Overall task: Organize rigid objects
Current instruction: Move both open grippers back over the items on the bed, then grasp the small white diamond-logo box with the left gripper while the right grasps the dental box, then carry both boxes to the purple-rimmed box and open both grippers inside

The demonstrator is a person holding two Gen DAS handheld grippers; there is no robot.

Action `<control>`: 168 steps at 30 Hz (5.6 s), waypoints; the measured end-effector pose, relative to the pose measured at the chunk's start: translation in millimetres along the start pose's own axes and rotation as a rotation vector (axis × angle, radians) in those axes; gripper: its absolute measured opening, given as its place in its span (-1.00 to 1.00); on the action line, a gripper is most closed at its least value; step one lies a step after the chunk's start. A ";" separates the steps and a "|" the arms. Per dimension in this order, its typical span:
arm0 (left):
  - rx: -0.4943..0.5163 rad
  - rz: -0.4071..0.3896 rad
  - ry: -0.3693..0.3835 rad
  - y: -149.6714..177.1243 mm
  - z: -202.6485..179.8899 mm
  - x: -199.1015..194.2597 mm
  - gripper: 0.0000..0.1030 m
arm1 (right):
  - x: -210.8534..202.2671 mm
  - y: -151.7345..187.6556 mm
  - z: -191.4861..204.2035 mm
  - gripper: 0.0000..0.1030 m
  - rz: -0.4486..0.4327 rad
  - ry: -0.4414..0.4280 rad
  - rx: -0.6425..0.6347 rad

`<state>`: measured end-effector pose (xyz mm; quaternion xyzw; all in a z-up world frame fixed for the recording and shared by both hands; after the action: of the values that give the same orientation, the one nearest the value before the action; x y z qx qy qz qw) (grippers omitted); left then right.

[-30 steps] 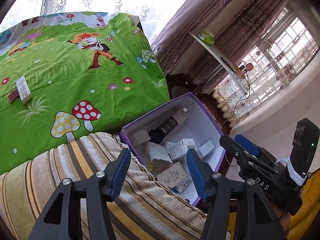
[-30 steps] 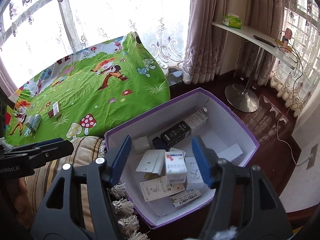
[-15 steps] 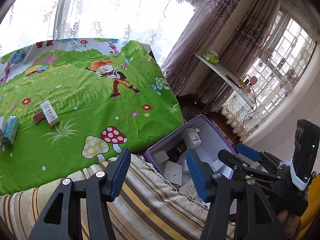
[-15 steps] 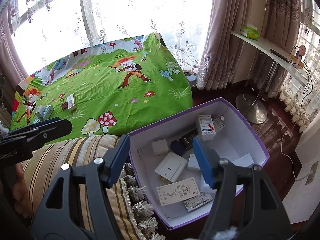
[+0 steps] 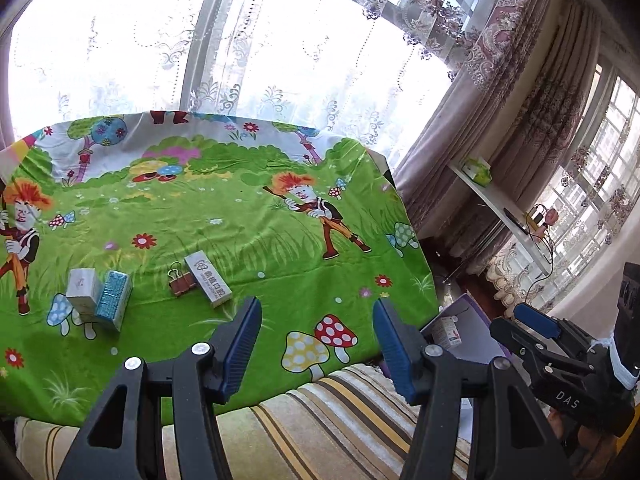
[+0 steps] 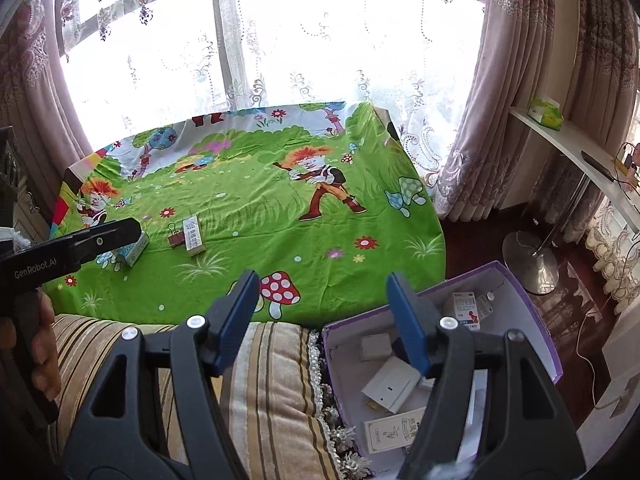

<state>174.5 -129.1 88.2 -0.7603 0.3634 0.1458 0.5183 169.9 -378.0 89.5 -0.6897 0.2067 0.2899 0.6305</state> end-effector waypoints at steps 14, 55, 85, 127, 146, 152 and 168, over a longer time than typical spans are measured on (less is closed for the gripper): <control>-0.044 -0.186 -0.269 -72.7 114.7 -42.1 0.18 | 35.0 -89.4 99.2 0.45 -0.071 -0.106 -0.050; -0.258 0.144 -0.337 11.0 262.7 57.9 0.07 | 233.7 -2.4 225.1 0.24 0.234 -0.206 -0.320; -0.221 0.046 -0.376 -4.6 233.3 38.8 -0.18 | 215.0 -5.1 222.8 -0.34 0.161 -0.166 -0.355; 0.154 0.212 0.024 51.5 -42.3 79.4 -0.18 | 72.6 41.0 10.6 -0.34 0.104 -0.029 -0.052; 0.196 0.295 0.335 81.4 -132.6 102.4 -0.17 | 36.8 58.3 -122.1 -0.33 0.087 0.190 0.143; 0.244 0.312 0.410 85.9 -152.8 104.8 0.02 | 29.6 57.4 -139.3 -0.32 0.079 0.231 0.187; 0.196 0.236 0.368 71.4 -131.3 92.9 0.11 | 23.8 45.7 -124.0 -0.04 0.067 0.232 0.165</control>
<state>168.3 -297.9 39.0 -0.6724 0.5504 0.0285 0.4941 175.2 -504.3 44.1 -0.6570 0.3244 0.2114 0.6469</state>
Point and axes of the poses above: each gripper's, at about its wrist camera, not at the fingertips, and x roughly the way its jaws point, z to its left, y to its underside, the point moved 2 cm from there along x, roughly the way its jaws point, and after that the axes turned 8 degrees about y, right-handed, at the moved point
